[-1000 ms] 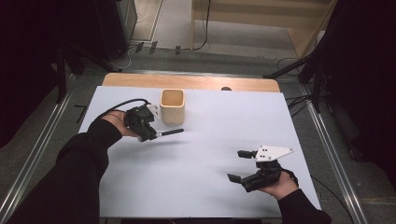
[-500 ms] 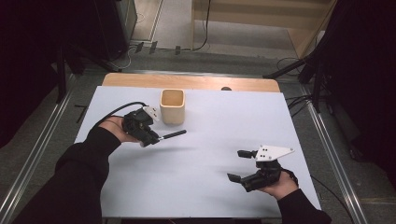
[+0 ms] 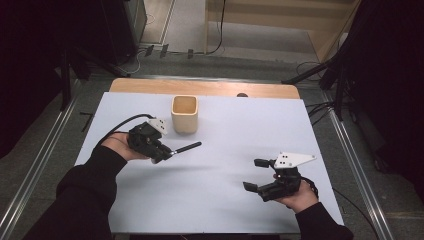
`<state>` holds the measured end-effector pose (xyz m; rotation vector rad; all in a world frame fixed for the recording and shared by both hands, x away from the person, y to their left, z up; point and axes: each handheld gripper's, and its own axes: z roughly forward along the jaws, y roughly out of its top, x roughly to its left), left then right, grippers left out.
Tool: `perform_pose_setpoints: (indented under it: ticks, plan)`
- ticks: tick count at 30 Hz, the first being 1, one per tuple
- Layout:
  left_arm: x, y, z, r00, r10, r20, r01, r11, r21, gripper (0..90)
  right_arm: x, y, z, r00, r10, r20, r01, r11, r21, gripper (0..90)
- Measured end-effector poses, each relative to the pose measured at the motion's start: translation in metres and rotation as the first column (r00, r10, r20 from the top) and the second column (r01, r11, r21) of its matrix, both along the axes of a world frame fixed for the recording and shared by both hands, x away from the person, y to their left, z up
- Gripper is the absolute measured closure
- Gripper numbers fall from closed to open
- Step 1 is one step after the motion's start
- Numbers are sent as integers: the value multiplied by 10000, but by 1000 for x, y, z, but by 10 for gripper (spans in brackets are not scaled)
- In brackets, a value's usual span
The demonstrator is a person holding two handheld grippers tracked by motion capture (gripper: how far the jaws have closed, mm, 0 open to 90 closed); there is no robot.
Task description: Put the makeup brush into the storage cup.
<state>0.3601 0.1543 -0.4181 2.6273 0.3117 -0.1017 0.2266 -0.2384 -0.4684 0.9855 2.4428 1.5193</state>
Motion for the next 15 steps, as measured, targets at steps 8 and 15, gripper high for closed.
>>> perform_pose_setpoints:
  ticks: [8, 15]
  plan:
    - [-16, -7, 0, 9998, -181, -101, 179, 9995, -259, 772, 1, 7, 3, 9992, 333, 198, -329, 9993, -200, 170]
    - [-28, -14, 0, 9981, -604, -69, 602, 9978, -287, 772, 4, 14, 8, 9970, 662, 402, -651, 9975, -260, 165]
